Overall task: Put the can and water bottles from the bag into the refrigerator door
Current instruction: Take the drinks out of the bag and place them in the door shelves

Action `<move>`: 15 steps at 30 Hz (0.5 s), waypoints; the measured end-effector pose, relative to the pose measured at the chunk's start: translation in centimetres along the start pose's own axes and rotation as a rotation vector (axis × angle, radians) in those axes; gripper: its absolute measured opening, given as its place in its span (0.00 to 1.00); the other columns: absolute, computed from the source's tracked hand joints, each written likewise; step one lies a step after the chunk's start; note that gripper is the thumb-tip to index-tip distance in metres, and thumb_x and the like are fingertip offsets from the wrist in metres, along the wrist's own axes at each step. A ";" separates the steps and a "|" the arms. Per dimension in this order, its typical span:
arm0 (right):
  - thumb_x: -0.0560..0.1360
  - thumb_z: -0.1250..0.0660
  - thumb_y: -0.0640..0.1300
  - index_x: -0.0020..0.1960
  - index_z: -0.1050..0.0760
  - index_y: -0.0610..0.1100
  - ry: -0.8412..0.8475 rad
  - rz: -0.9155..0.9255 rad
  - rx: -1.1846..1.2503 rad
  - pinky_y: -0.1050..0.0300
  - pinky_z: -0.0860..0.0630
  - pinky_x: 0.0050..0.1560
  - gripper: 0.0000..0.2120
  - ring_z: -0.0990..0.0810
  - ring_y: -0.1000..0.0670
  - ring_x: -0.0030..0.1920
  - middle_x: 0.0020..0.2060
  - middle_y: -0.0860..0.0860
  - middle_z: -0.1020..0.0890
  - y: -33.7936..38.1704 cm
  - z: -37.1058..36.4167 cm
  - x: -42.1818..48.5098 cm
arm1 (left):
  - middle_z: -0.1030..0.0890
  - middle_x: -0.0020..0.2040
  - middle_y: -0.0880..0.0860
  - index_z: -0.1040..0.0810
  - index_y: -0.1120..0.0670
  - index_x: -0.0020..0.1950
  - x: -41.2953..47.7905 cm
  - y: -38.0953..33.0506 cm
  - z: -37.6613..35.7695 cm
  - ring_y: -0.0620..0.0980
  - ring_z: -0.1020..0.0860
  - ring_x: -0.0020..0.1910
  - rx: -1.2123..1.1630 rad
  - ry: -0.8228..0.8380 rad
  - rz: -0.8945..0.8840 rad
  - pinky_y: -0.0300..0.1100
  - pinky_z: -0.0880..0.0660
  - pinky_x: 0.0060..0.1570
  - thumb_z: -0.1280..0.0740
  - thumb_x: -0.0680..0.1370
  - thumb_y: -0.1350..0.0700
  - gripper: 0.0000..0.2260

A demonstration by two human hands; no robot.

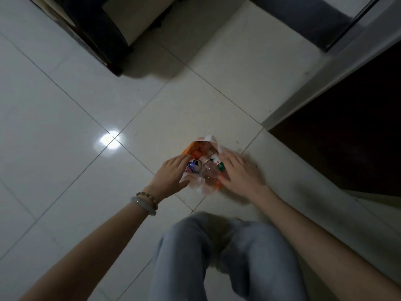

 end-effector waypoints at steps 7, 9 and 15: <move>0.77 0.40 0.50 0.74 0.48 0.39 0.068 0.064 -0.057 0.52 0.45 0.71 0.31 0.44 0.46 0.73 0.73 0.43 0.41 -5.5 -10.7 8.7 | 0.29 0.67 0.59 0.33 0.59 0.69 8.5 4.2 -11.0 0.56 0.30 0.66 0.125 0.019 -0.241 0.49 0.33 0.65 0.27 0.68 0.53 0.32; 0.76 0.40 0.51 0.74 0.48 0.39 0.092 0.073 -0.108 0.51 0.44 0.71 0.32 0.43 0.45 0.72 0.72 0.42 0.39 -6.6 -13.0 10.3 | 0.26 0.64 0.59 0.30 0.60 0.67 10.4 4.4 -13.3 0.57 0.28 0.63 0.166 0.004 -0.342 0.49 0.32 0.63 0.25 0.65 0.51 0.33; 0.74 0.41 0.49 0.57 0.25 0.40 0.057 0.082 -0.612 0.42 0.50 0.69 0.17 0.27 0.42 0.57 0.52 0.44 0.20 -6.6 -17.2 12.6 | 0.29 0.67 0.57 0.35 0.58 0.70 13.1 4.1 -18.0 0.56 0.29 0.65 0.358 0.114 -0.394 0.50 0.32 0.63 0.29 0.69 0.43 0.35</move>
Point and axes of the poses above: each hand's wrist, its own x-axis towards the middle knuckle, its own z-axis out of the back of the hand, y = z × x, the point moved 3 cm from there along x, towards the middle knuckle
